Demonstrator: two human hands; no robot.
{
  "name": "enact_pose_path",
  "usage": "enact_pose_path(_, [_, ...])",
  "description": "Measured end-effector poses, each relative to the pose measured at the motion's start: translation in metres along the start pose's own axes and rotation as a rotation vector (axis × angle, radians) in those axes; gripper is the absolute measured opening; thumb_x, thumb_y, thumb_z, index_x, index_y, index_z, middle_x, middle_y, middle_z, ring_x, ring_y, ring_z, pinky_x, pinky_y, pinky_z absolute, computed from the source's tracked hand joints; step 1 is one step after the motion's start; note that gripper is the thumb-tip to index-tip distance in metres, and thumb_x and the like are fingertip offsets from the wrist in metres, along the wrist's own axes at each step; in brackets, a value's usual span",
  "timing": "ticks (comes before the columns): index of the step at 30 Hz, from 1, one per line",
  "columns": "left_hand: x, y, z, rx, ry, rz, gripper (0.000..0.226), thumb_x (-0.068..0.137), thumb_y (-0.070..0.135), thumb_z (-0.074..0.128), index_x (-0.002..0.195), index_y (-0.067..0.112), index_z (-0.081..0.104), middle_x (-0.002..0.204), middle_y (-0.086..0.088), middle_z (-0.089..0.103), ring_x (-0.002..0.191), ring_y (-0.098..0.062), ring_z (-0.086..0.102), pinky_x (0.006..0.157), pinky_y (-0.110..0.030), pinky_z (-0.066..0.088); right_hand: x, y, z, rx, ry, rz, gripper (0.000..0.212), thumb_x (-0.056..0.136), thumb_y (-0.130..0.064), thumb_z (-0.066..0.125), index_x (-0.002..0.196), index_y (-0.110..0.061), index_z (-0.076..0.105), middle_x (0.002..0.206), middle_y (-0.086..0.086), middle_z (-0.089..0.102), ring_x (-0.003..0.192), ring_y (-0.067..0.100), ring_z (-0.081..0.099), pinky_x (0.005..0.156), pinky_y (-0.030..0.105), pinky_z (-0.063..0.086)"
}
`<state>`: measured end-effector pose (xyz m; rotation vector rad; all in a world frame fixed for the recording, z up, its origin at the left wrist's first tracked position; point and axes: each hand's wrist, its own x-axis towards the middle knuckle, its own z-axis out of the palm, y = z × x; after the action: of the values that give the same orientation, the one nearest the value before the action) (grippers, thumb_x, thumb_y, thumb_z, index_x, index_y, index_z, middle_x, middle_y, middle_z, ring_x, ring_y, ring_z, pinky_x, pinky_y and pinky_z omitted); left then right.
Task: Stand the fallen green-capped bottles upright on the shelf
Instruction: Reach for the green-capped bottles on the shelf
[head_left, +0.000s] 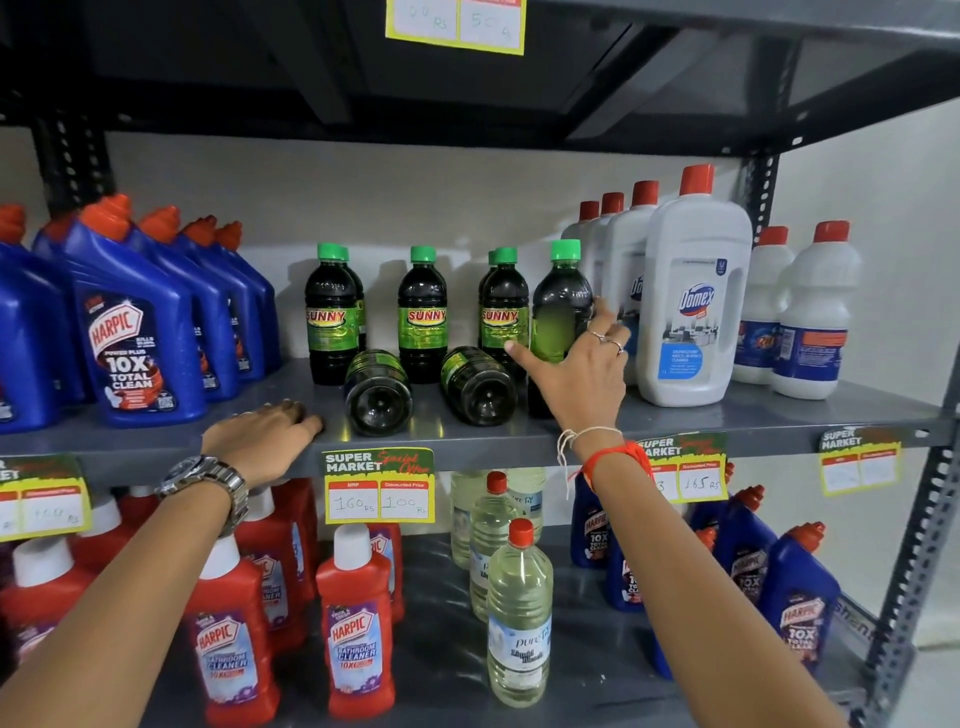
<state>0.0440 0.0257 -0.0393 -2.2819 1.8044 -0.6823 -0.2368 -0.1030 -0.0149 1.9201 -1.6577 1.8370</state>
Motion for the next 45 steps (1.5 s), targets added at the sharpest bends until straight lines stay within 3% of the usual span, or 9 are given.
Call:
enact_pose_path(5, [-0.002, 0.001, 0.001, 0.008, 0.012, -0.002, 0.054, 0.09, 0.009, 0.037, 0.14, 0.026, 0.028, 0.146, -0.008, 0.036, 0.129, -0.026, 0.043, 0.093, -0.038, 0.049, 0.007, 0.002, -0.004, -0.023, -0.05, 0.032, 0.102, 0.056, -0.051, 0.081, 0.136, -0.01, 0.031, 0.127, 0.016, 0.05, 0.114, 0.035, 0.055, 0.087, 0.04, 0.049])
enact_pose_path(9, [-0.002, 0.001, -0.001, 0.005, 0.006, -0.004, 0.054, 0.09, 0.012, 0.039, 0.141, 0.025, 0.028, 0.146, -0.008, 0.036, 0.129, -0.026, 0.042, 0.093, -0.038, 0.049, 0.019, 0.009, -0.01, 0.27, -0.223, 0.138, 0.078, 0.065, -0.033, 0.081, 0.123, -0.007, 0.036, 0.106, 0.006, 0.056, 0.103, 0.028, 0.058, 0.082, 0.03, 0.044])
enact_pose_path(13, [-0.003, 0.001, -0.001, -0.007, 0.004, -0.006, 0.053, 0.091, 0.014, 0.038, 0.141, 0.026, 0.028, 0.146, -0.007, 0.036, 0.129, -0.026, 0.042, 0.094, -0.038, 0.049, 0.027, 0.019, -0.017, 0.54, -0.457, 0.228, 0.055, 0.077, -0.013, 0.074, 0.112, -0.017, 0.032, 0.118, 0.01, 0.055, 0.1, 0.019, 0.057, 0.088, 0.027, 0.047])
enact_pose_path(16, [-0.002, 0.001, -0.001, -0.022, 0.005, -0.013, 0.052, 0.091, 0.015, 0.036, 0.141, 0.028, 0.029, 0.146, -0.007, 0.036, 0.13, -0.026, 0.041, 0.093, -0.039, 0.049, 0.025, 0.019, -0.016, 0.462, -0.434, 0.147, 0.068, 0.071, -0.031, 0.079, 0.119, -0.014, 0.035, 0.125, 0.008, 0.051, 0.112, 0.019, 0.054, 0.1, 0.033, 0.046])
enact_pose_path(20, [-0.002, 0.0, -0.001, -0.03, 0.006, -0.014, 0.051, 0.091, 0.016, 0.034, 0.14, 0.028, 0.029, 0.147, -0.006, 0.035, 0.13, -0.026, 0.042, 0.094, -0.039, 0.048, 0.014, 0.01, -0.01, 0.127, -0.157, -0.043, 0.099, 0.052, -0.061, 0.08, 0.122, -0.002, 0.041, 0.122, 0.012, 0.045, 0.118, 0.028, 0.046, 0.099, 0.041, 0.043])
enact_pose_path(25, [-0.003, 0.0, -0.001, -0.033, 0.007, -0.012, 0.051, 0.091, 0.015, 0.034, 0.14, 0.028, 0.03, 0.146, -0.007, 0.036, 0.129, -0.026, 0.043, 0.093, -0.039, 0.049, 0.019, 0.012, -0.007, 0.116, -0.15, -0.01, 0.09, 0.053, -0.05, 0.082, 0.121, -0.008, 0.039, 0.109, 0.007, 0.062, 0.107, 0.027, 0.061, 0.081, 0.031, 0.046])
enact_pose_path(32, [-0.004, 0.001, -0.001, -0.018, 0.018, -0.036, 0.053, 0.09, 0.016, 0.036, 0.14, 0.03, 0.027, 0.145, -0.005, 0.036, 0.126, -0.027, 0.044, 0.089, -0.038, 0.048, 0.027, 0.022, -0.009, 0.401, -0.315, 0.112, 0.066, 0.065, -0.031, 0.082, 0.111, -0.019, 0.036, 0.099, -0.003, 0.06, 0.104, 0.022, 0.063, 0.081, 0.023, 0.046])
enact_pose_path(38, [-0.005, 0.003, -0.002, -0.039, 0.023, -0.056, 0.054, 0.089, 0.016, 0.04, 0.14, 0.03, 0.029, 0.143, -0.005, 0.039, 0.124, -0.026, 0.046, 0.084, -0.036, 0.047, 0.017, 0.016, -0.004, 0.165, -0.191, -0.021, 0.094, 0.054, -0.048, 0.084, 0.125, -0.006, 0.038, 0.124, 0.012, 0.053, 0.119, 0.028, 0.05, 0.095, 0.039, 0.045])
enact_pose_path(45, [-0.006, 0.004, -0.002, -0.039, 0.042, -0.066, 0.052, 0.09, 0.015, 0.037, 0.139, 0.031, 0.03, 0.143, -0.005, 0.039, 0.119, -0.026, 0.049, 0.078, -0.034, 0.046, 0.024, 0.015, -0.005, 0.303, -0.324, 0.062, 0.066, 0.062, -0.03, 0.083, 0.109, -0.016, 0.038, 0.078, -0.022, 0.05, 0.088, 0.011, 0.057, 0.08, 0.023, 0.044])
